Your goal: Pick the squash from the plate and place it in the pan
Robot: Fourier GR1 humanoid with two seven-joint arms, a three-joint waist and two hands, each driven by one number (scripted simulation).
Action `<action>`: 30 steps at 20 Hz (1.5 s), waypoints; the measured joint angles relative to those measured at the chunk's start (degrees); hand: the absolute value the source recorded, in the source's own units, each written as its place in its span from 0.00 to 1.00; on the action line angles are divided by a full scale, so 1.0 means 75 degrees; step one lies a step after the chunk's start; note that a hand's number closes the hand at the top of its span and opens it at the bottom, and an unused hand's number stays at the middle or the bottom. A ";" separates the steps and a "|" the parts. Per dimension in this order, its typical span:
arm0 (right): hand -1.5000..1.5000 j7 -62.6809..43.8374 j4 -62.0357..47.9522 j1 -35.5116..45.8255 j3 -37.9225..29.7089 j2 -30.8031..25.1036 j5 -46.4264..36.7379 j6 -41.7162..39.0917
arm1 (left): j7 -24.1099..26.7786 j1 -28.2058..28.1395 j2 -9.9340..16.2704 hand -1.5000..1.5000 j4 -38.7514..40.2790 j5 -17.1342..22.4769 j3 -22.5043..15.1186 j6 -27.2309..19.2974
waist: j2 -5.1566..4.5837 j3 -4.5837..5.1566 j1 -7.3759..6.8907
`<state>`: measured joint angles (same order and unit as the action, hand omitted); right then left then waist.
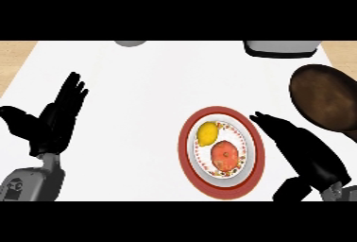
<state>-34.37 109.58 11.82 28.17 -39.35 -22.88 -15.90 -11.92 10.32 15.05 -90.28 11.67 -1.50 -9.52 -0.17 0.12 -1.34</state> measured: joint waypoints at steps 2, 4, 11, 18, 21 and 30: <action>0.00 -0.0372 -0.0121 0.0315 0.0167 0.0264 0.0031 -0.0486 | -0.0033 0.0046 0.0024 0.50 0.0073 -0.0002 0.0076 0.0039 | 0.0005 -0.0004 0.0041; 0.00 -0.0755 0.0016 0.0406 0.0351 0.0516 -0.0075 -0.0842 | -0.0027 -0.0097 0.0012 0.50 0.0009 0.0013 0.0128 0.0098 | 0.0015 -0.0007 0.0080; 0.00 -0.1785 0.0168 0.0800 0.0920 0.1082 -0.0897 -0.1811 | -0.0156 -0.0137 -0.0075 0.50 -0.0134 -0.0091 0.0220 0.0081 | 0.0028 -0.0011 0.0142; 0.00 -0.2040 -0.0226 0.1038 0.1216 0.2222 -0.1934 -0.2057 | -0.0011 -0.0104 -0.0209 0.50 0.0058 -0.0189 0.0352 0.0250 | 0.0027 -0.0013 0.0158; 0.00 -0.1974 -0.0422 0.0991 0.1284 0.2667 -0.2344 -0.2121 | -0.0131 -0.0310 -0.0248 0.50 -0.0242 -0.0229 0.0360 0.0312 | 0.0028 -0.0014 0.0153; 0.00 -0.2001 -0.1504 0.1075 0.1159 0.3533 -0.3160 -0.2336 | -0.0346 -0.0229 -0.0313 0.50 -0.0367 -0.0332 0.0490 0.0358 | 0.0025 -0.0015 0.0151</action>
<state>-49.38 98.30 19.88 36.86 -12.85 -46.58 -33.43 -14.52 8.60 12.71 -93.03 9.18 2.18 -6.83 0.01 0.00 -0.21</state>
